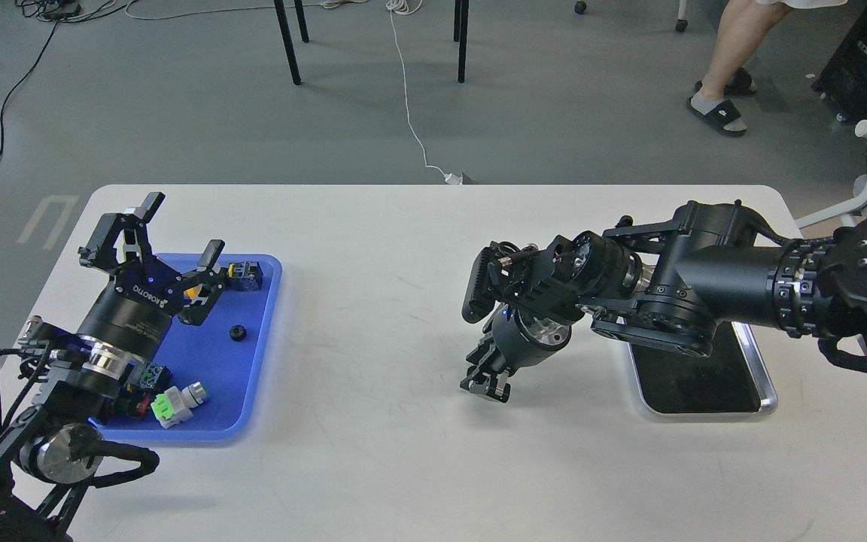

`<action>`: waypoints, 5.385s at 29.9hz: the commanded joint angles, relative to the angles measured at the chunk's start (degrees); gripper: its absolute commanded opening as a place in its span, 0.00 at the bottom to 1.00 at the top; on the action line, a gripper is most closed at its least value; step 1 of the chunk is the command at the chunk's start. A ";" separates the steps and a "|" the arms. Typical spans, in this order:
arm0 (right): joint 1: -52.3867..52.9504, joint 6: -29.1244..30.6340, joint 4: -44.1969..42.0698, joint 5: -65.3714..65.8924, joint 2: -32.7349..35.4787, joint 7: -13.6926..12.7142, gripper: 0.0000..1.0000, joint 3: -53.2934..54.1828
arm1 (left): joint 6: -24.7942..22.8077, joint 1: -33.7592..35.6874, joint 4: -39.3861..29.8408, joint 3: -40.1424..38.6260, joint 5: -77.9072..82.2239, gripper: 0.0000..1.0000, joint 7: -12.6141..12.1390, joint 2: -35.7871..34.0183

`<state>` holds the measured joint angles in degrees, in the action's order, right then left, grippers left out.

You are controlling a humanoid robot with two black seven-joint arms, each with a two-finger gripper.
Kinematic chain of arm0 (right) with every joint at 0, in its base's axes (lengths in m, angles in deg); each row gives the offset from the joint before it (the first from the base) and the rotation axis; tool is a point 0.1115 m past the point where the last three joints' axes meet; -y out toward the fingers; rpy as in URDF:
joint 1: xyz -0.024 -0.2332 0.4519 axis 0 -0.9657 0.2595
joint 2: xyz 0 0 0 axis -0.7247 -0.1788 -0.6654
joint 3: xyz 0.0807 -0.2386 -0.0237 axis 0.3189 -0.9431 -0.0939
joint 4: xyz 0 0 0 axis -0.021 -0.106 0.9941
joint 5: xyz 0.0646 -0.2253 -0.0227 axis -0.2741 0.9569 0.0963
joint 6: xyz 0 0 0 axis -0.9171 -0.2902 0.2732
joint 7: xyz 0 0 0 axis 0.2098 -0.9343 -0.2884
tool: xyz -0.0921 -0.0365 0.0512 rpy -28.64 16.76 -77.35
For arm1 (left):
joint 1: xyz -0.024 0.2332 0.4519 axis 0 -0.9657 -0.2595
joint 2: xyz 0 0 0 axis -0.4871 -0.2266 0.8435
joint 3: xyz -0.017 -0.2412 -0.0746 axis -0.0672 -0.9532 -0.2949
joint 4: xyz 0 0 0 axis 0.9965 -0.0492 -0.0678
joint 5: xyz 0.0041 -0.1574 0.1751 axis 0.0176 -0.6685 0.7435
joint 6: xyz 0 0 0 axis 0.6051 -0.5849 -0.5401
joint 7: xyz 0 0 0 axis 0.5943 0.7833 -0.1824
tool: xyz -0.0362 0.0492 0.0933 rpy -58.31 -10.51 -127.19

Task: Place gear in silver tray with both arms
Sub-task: 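Reach the right gripper down to the black gear and grasp it, then lift the gear with the right gripper and carry it over the silver tray, then lower the gear into the silver tray and open the right gripper, then withdraw the right gripper up from the silver tray, then reach the left gripper into the blue tray and grasp another black gear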

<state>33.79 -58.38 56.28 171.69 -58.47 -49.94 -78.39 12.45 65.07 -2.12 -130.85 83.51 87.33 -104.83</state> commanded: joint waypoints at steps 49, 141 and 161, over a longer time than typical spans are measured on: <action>-3.69 0.21 -0.50 -0.88 34.54 0.00 0.14 2.55 | 0.00 0.09 0.00 0.27 0.05 0.98 0.00 0.34; -40.34 -9.28 4.33 -103.88 25.05 0.00 0.97 49.04 | 0.00 5.87 -2.90 7.89 39.85 0.98 5.68 -15.63; -40.34 -9.20 4.86 -103.44 26.45 0.00 0.97 48.87 | 13.48 40.77 5.44 58.34 89.54 0.89 5.68 -28.40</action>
<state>-6.49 -67.60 60.96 68.26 -32.33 -49.93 -29.53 21.92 102.63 0.12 -78.06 172.86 93.04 -134.19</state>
